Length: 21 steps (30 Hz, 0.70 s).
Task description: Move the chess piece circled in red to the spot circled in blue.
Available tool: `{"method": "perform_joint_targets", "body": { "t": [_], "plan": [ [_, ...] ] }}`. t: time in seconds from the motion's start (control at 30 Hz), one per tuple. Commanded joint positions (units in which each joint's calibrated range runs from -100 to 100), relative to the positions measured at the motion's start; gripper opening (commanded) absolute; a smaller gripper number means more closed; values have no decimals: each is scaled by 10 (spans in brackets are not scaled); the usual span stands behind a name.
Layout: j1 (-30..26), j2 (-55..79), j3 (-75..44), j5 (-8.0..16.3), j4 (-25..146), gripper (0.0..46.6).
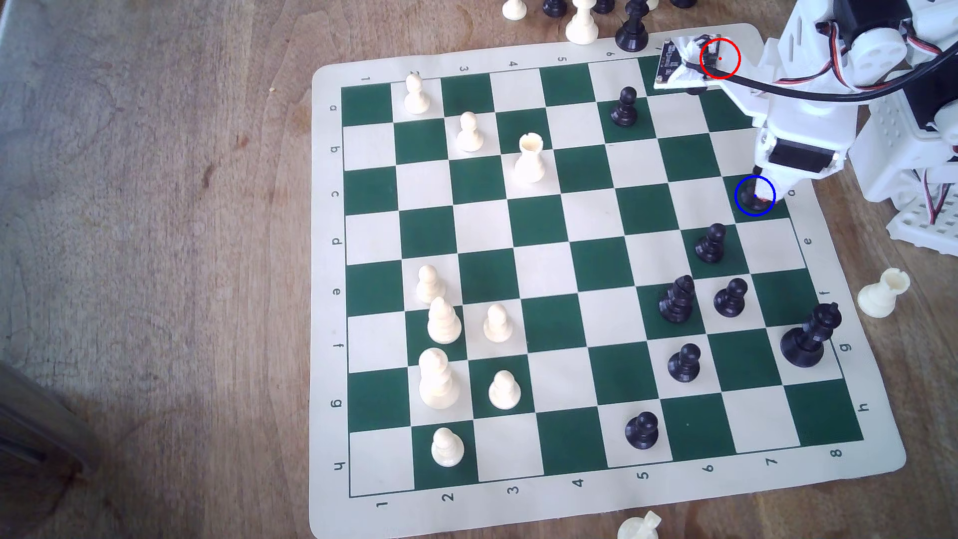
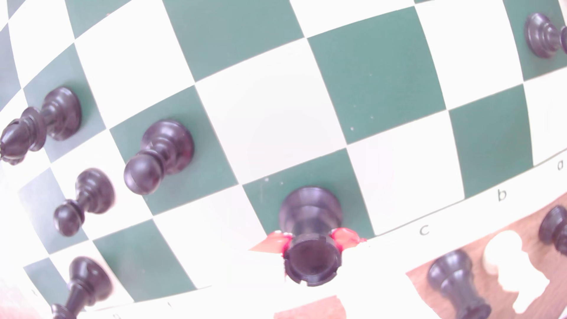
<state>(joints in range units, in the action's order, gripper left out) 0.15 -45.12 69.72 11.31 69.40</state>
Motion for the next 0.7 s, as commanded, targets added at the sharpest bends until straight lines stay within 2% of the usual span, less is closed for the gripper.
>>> {"method": "perform_joint_targets", "body": {
  "t": [0.0,0.03,0.07,0.2,0.4,0.47,0.5,0.53,0.67],
  "plan": [
    [7,-7,-4,-2,3,6],
    [6,-7,-4,0,3,42],
    [11,-8,-4,2,0,161],
    [15,-10,-7,-1,6,210],
    [23,-23,-43,-2,24,218],
    [32,-29,-68,-3,28,198],
    [41,-46,-90,-4,23,148],
    [49,-73,-102,-4,1,136],
    [59,-135,-103,-24,-54,128]
  ]
}}
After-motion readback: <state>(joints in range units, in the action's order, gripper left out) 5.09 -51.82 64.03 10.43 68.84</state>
